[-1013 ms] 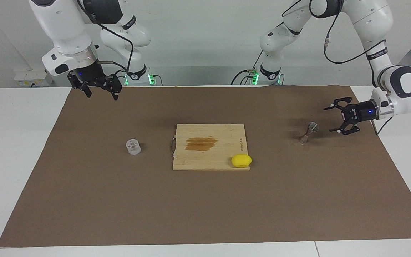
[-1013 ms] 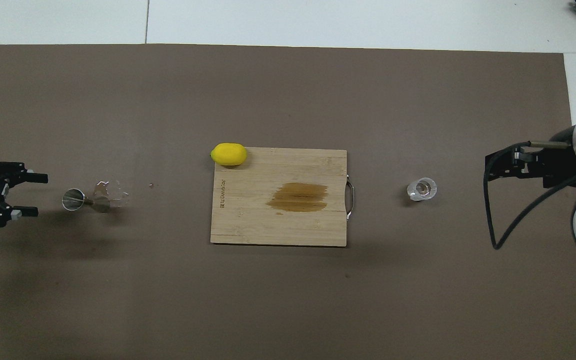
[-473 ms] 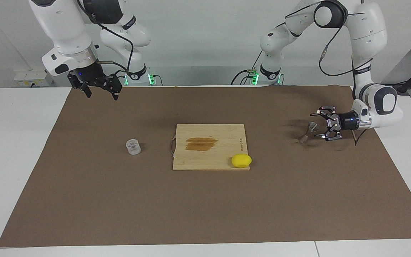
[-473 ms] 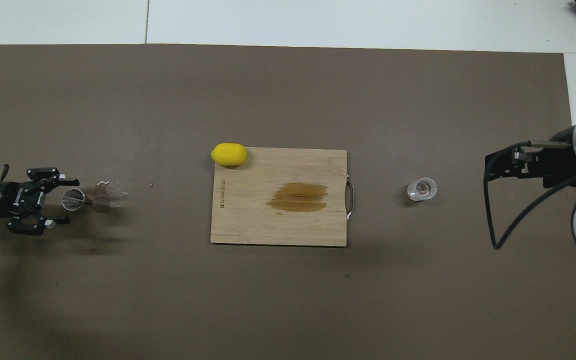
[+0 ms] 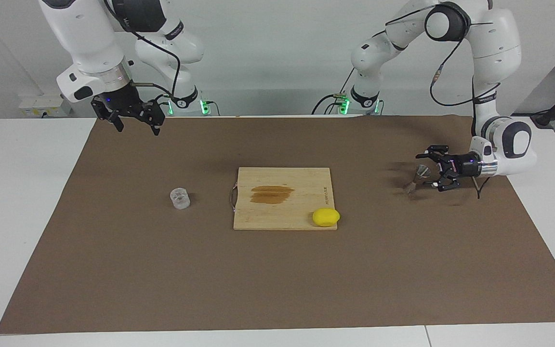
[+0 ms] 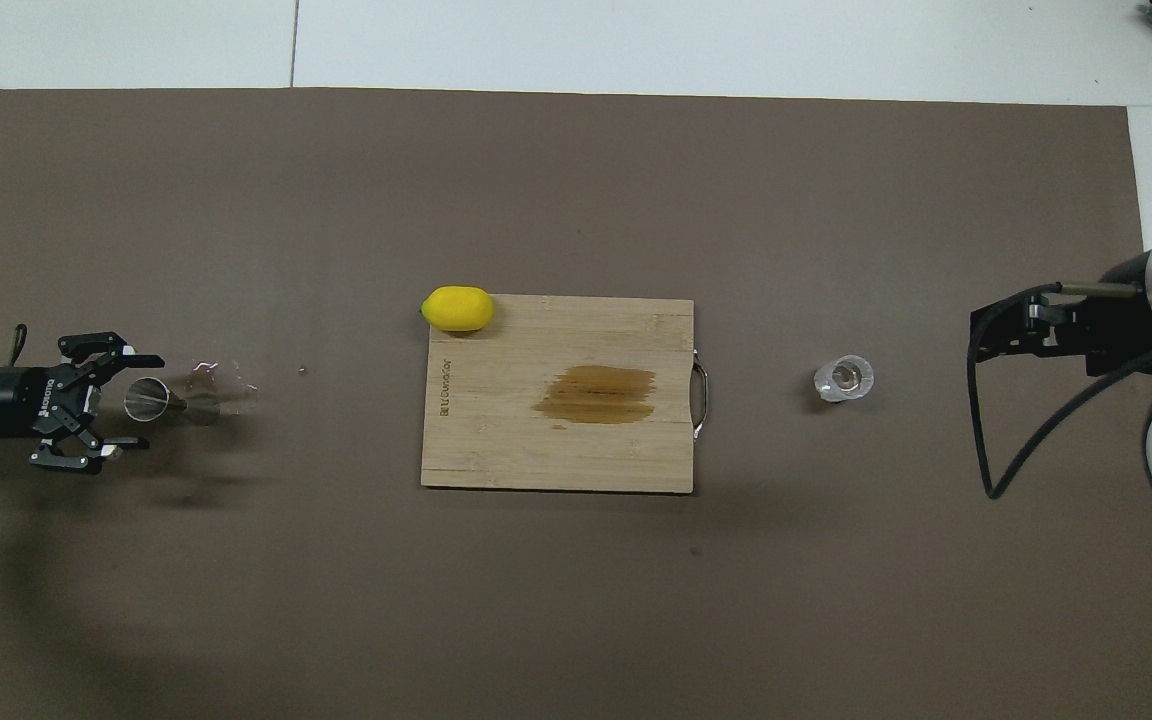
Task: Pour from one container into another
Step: 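Close the left gripper around the small dark metal cup, then lift and carry the metal cup onto the wooden cutting board, then set the metal cup down while the right gripper reaches the glass, then withdraw the left gripper while the right gripper grasps the clear glass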
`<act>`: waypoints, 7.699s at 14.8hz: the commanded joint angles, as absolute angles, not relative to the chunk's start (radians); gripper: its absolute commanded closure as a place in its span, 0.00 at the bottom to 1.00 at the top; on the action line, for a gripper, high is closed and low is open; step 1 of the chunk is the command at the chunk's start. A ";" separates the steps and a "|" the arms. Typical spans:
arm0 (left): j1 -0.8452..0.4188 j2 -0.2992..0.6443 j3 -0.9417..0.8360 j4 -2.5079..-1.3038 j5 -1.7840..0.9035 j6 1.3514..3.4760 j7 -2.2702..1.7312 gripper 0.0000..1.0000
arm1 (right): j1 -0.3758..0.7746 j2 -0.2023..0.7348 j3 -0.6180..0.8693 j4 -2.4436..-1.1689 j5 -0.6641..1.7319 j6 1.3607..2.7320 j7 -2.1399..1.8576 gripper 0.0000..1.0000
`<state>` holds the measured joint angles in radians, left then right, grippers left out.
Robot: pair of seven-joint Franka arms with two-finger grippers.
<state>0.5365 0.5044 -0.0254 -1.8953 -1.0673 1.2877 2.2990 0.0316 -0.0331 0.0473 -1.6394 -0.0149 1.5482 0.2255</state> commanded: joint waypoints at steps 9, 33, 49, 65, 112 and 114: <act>0.566 0.496 -0.026 -1.997 -1.088 1.313 2.566 0.00 | 0.017 -0.028 0.054 -1.626 -0.017 1.536 0.195 0.00; 0.578 0.497 -0.021 -1.980 -1.186 1.368 2.559 0.53 | 0.017 -0.028 0.054 -1.626 -0.017 1.536 0.195 0.00; 0.505 0.459 -0.032 -1.950 -1.221 1.298 2.462 0.78 | 0.017 -0.029 0.054 -1.626 -0.017 1.536 0.195 0.00; 0.066 0.423 -0.029 -2.101 -1.476 1.417 2.395 0.79 | 0.012 -0.032 0.052 -1.629 -0.017 1.516 0.189 0.00; -0.351 0.371 -0.035 -2.157 -2.003 1.878 2.766 0.00 | -0.253 0.380 0.052 -1.994 0.810 1.947 0.805 0.00; -0.307 0.332 -0.032 -2.184 -1.950 1.864 2.758 0.00 | -0.252 0.380 0.054 -2.023 0.833 1.962 0.781 0.00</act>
